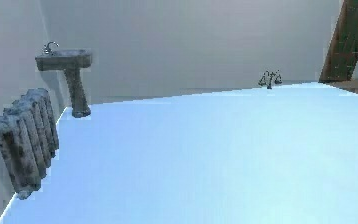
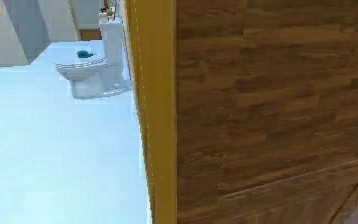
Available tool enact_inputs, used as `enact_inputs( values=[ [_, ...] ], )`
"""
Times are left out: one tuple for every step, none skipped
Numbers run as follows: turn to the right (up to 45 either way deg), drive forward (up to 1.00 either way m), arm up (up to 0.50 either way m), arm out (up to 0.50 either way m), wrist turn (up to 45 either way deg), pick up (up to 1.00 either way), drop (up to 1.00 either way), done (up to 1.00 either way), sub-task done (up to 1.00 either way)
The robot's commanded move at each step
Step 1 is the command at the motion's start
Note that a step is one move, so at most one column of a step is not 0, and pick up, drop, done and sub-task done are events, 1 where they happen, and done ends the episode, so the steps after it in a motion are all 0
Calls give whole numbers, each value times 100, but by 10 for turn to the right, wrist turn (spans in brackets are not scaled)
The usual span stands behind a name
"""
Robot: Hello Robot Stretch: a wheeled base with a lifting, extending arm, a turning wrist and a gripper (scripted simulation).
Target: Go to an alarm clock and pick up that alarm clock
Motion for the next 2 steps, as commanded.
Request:
enact_inputs(
  values=[
    [270,0,0,0,0,0,0,0,0],
    [0,30,0,0,0,0,0,0,0]
  ],
)
